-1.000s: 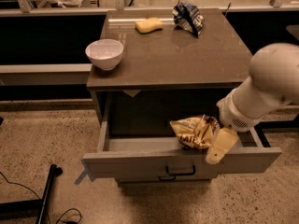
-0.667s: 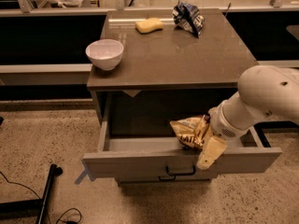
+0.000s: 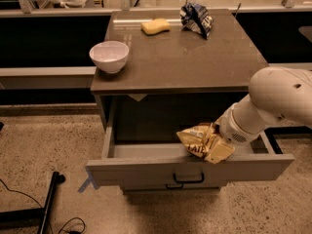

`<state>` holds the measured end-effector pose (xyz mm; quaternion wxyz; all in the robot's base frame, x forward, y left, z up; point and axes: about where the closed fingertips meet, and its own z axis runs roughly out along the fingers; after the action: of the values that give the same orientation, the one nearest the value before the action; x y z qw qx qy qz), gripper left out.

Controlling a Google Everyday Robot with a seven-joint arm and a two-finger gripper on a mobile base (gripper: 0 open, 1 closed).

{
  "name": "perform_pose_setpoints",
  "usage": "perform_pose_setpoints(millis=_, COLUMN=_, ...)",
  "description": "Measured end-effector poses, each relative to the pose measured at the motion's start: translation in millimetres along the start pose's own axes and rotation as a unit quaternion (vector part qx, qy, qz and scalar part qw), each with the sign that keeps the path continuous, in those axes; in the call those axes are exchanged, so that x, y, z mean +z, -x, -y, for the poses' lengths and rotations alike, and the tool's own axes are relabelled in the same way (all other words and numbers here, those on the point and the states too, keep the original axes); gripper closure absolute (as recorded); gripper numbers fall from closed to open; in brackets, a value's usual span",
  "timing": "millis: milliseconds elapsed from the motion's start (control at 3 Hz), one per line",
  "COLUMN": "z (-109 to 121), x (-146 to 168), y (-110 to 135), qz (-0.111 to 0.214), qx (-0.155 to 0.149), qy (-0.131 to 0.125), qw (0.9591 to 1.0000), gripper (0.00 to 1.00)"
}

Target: Pick brown chip bag from top drawer and place on counter

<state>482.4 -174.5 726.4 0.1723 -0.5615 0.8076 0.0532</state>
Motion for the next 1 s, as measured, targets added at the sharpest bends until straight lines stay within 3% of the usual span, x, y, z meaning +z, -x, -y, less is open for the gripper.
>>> perform_pose_setpoints(millis=333, z=-1, x=-1, y=1, qz=0.001, qx=-0.001, qy=0.001, qw=1.0, gripper=0.65)
perform_pose_setpoints(millis=667, z=0, x=-28, y=31, qz=0.023, qx=-0.039, qy=0.0, qw=0.999, gripper=0.89)
perform_pose_setpoints(millis=1000, z=-6, x=-79, y=91, qz=0.076, qx=-0.099, qy=0.022, qw=0.9919, gripper=1.0)
